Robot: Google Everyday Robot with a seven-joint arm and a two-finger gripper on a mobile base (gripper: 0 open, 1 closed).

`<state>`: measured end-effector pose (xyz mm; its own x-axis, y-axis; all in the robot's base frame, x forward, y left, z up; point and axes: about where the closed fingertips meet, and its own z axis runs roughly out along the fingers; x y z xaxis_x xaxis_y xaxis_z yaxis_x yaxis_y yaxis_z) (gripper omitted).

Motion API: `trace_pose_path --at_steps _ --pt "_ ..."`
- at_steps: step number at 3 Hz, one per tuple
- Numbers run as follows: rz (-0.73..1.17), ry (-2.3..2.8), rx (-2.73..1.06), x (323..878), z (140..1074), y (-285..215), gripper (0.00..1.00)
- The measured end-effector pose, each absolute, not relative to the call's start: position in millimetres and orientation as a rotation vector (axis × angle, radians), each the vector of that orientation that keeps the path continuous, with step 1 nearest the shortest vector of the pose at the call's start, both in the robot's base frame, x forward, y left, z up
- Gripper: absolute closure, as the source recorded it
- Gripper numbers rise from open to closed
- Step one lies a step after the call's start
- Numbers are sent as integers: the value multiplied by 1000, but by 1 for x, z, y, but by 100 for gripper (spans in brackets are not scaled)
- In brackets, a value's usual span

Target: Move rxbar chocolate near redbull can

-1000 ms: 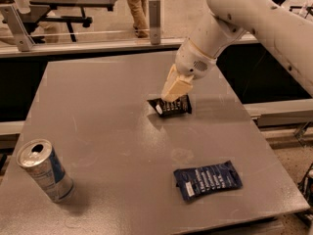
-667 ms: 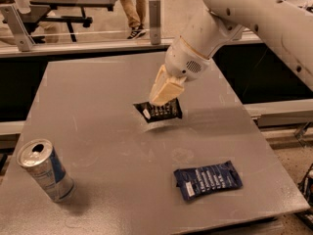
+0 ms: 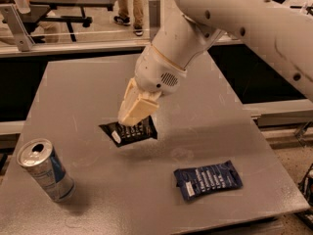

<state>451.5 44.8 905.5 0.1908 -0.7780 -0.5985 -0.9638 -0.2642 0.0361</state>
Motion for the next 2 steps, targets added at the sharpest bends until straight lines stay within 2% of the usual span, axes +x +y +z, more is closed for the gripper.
trace_pose_path --at_steps 1,2 --pt "783 1569 -2191 424 900 75 100" --pt "806 1477 -2294 407 884 102 76"
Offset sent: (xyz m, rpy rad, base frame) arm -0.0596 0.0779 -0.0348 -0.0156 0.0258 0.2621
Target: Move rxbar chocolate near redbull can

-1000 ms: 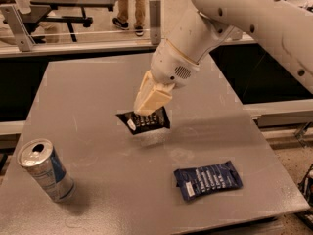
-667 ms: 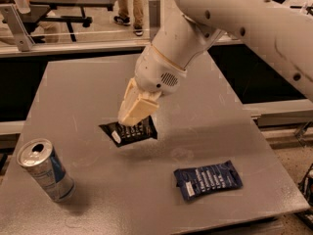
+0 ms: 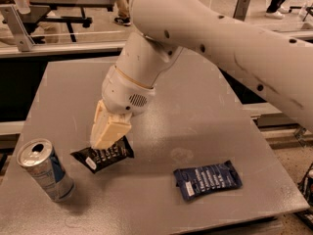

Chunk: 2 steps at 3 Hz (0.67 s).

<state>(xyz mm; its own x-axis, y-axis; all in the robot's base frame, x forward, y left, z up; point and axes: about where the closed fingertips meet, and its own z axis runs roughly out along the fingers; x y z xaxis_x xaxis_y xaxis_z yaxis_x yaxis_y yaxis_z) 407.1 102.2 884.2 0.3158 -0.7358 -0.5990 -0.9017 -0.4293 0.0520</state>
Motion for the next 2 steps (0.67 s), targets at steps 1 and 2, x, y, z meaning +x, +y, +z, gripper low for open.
trace_pose_path --at_steps 1,2 --pt "806 1440 -2335 407 876 111 52" --pt "803 1434 -2338 406 876 113 22"
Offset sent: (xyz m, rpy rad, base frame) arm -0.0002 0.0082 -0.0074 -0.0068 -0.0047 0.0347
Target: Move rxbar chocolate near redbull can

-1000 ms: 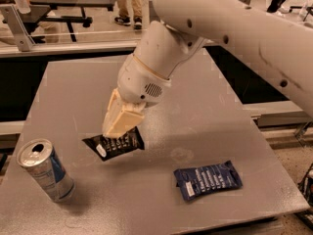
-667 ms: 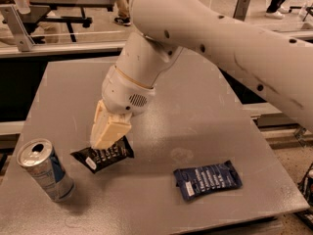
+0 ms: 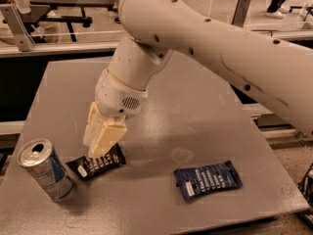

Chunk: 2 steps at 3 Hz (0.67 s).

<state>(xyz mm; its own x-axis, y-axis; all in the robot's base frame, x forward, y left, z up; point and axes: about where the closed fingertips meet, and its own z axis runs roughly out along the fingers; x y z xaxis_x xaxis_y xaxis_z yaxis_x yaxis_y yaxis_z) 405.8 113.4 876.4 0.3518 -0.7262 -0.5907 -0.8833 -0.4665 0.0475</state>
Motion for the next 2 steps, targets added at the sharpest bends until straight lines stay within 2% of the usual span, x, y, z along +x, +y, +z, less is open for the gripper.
trace_pose_path --at_steps 1,2 --pt "800 1430 -2341 405 877 115 0" --pt "800 1430 -2341 405 877 115 0"
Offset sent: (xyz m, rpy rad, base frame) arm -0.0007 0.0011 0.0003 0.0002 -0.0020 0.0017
